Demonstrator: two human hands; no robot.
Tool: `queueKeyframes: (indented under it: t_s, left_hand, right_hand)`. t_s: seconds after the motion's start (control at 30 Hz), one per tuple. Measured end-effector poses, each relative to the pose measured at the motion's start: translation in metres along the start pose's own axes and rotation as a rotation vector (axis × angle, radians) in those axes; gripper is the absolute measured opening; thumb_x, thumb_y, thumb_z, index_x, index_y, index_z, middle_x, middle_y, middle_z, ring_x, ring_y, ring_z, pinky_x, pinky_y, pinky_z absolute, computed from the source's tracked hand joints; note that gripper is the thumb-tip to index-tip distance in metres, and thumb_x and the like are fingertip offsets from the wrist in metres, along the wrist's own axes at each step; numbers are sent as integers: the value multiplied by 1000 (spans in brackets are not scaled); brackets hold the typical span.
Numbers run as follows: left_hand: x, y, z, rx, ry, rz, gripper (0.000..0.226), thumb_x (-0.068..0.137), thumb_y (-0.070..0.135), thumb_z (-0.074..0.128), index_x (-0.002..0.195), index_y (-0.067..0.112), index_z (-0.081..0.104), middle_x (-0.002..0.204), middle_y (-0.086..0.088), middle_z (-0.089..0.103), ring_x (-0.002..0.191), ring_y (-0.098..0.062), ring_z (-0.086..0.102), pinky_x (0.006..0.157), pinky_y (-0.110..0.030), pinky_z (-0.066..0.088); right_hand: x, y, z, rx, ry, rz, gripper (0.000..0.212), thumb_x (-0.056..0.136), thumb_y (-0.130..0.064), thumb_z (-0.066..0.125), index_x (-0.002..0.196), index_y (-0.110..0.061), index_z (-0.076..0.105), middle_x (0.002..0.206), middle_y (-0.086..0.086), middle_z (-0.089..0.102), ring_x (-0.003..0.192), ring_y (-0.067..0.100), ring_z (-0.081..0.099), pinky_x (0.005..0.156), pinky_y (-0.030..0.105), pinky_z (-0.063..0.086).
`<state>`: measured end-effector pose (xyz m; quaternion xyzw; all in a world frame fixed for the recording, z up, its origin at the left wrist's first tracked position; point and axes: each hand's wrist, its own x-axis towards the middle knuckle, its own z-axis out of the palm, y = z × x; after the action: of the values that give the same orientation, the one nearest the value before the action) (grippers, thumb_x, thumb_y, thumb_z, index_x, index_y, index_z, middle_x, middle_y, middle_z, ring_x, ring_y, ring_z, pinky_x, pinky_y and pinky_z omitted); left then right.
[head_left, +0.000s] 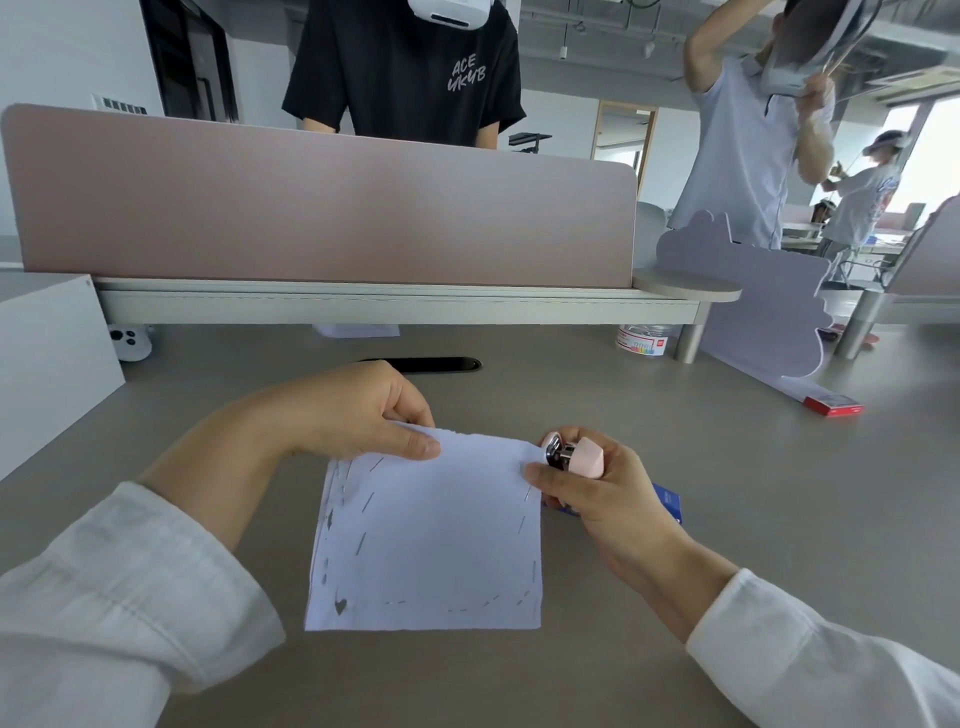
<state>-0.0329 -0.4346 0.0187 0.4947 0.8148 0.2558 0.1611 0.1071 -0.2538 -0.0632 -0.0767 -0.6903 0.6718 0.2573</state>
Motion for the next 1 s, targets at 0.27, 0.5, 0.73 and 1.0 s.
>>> queueKeyframes:
  t_s: [0.27,0.5,0.73,1.0]
  left_hand:
    - [-16,-15,-27,-122,45,36,33,56,52,65,70,23,72,73,-3,75,65,-16,64,66,-34,46]
    - [-14,-11,-24,-160,-13,135,58,40,77,66,69,26,72,67,3,73,60,-10,63,58,-23,46]
    - [-16,-2,-19,-134,-10,89,42,49,67,71,67,29,72,67,6,73,59,-7,63,54,-16,46]
    - [-11,4,-15,38,108,-11,21,79,25,68,59,31,69,57,13,68,49,-1,56,55,-22,43]
  right_hand:
    - [-4,-11,-8,1,-110,-111,18,64,-8,70,70,-17,56,68,1,54,61,14,47,56,23,41]
    - [-8,-12,-5,-205,-182,-193,18,68,-10,68,77,-15,54,74,-3,54,68,15,49,64,32,42]
    - [-11,-12,-1,-337,-203,-165,24,70,-12,64,91,-12,53,85,8,60,73,15,53,65,28,43]
    - [-10,-11,2,-425,-198,-164,32,78,3,62,88,-26,51,78,-12,57,65,4,51,57,19,44]
